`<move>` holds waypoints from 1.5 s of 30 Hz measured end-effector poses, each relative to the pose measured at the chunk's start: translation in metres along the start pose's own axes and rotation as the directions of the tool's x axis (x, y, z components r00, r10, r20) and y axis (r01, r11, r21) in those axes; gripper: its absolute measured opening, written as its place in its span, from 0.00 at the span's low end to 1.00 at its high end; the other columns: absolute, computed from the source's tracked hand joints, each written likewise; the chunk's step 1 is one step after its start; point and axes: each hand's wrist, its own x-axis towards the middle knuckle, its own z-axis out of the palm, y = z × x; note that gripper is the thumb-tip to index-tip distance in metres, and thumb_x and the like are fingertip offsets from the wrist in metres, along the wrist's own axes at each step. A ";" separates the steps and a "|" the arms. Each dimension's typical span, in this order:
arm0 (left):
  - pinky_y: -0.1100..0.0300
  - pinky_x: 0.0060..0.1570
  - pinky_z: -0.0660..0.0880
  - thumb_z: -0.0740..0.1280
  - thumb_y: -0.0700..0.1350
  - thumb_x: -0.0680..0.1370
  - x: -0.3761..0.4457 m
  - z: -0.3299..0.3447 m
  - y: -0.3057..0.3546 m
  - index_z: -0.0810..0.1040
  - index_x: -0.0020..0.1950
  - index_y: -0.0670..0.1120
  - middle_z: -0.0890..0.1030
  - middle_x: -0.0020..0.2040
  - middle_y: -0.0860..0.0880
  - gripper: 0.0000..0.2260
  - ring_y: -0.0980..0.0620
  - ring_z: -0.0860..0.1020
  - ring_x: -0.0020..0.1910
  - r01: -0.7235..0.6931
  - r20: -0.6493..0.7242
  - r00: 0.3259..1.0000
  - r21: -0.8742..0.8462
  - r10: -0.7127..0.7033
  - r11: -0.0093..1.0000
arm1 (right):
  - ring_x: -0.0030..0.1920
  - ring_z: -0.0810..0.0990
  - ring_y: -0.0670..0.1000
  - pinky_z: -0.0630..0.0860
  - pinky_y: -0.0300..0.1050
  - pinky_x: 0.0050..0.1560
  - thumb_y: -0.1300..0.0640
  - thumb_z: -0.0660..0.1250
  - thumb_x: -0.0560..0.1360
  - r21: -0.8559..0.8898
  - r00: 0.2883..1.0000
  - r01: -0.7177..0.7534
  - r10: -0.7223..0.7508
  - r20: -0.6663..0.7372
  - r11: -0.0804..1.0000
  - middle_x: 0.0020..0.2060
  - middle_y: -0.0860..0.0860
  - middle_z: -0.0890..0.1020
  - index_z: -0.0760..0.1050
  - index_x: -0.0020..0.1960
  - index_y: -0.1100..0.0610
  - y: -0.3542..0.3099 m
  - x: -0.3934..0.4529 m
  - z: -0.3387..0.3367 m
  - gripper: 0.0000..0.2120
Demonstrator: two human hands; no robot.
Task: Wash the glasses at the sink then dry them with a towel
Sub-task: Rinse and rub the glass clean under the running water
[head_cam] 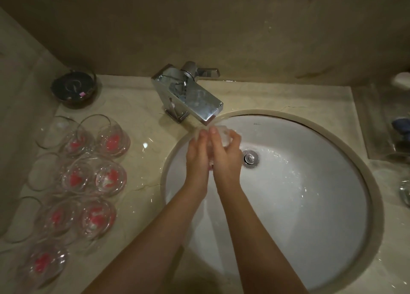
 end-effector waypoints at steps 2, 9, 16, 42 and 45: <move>0.59 0.42 0.78 0.61 0.66 0.74 -0.002 0.002 0.001 0.78 0.62 0.48 0.84 0.52 0.47 0.26 0.51 0.83 0.47 -0.051 0.016 0.999 0.032 0.050 0.998 | 0.46 0.82 0.50 0.78 0.48 0.51 0.33 0.67 0.70 0.051 0.997 0.043 -0.040 -0.061 0.998 0.46 0.51 0.81 0.67 0.53 0.44 -0.001 0.000 0.001 0.20; 0.53 0.51 0.78 0.59 0.65 0.78 0.006 -0.001 0.001 0.79 0.63 0.46 0.85 0.52 0.47 0.26 0.49 0.84 0.50 0.048 0.076 0.996 0.027 -0.050 0.998 | 0.50 0.84 0.54 0.79 0.49 0.50 0.30 0.63 0.64 0.255 0.980 -0.174 0.142 0.138 0.951 0.50 0.55 0.85 0.78 0.58 0.54 0.003 0.014 -0.003 0.34; 0.55 0.43 0.78 0.61 0.66 0.76 0.005 -0.007 0.002 0.79 0.60 0.46 0.84 0.49 0.47 0.26 0.48 0.84 0.45 0.033 0.089 0.996 -0.012 -0.031 0.999 | 0.47 0.85 0.53 0.82 0.51 0.41 0.27 0.62 0.64 0.167 0.968 -0.226 0.203 0.147 0.960 0.50 0.52 0.84 0.76 0.56 0.50 0.004 0.016 -0.006 0.32; 0.54 0.40 0.81 0.75 0.52 0.69 -0.001 -0.030 0.013 0.77 0.63 0.42 0.84 0.51 0.44 0.27 0.47 0.84 0.48 0.074 0.252 0.966 -0.032 -0.063 0.997 | 0.52 0.82 0.54 0.80 0.51 0.53 0.43 0.58 0.80 -0.154 0.993 -0.005 0.023 0.115 0.988 0.48 0.54 0.82 0.77 0.46 0.51 -0.027 0.013 -0.032 0.15; 0.56 0.38 0.79 0.74 0.55 0.64 -0.006 -0.031 0.016 0.76 0.65 0.43 0.84 0.51 0.44 0.32 0.48 0.84 0.46 0.099 0.233 0.969 -0.045 -0.086 0.994 | 0.60 0.77 0.51 0.76 0.48 0.57 0.45 0.57 0.81 -0.060 0.997 0.030 -0.026 0.072 0.998 0.56 0.50 0.80 0.76 0.59 0.54 -0.044 0.017 -0.029 0.16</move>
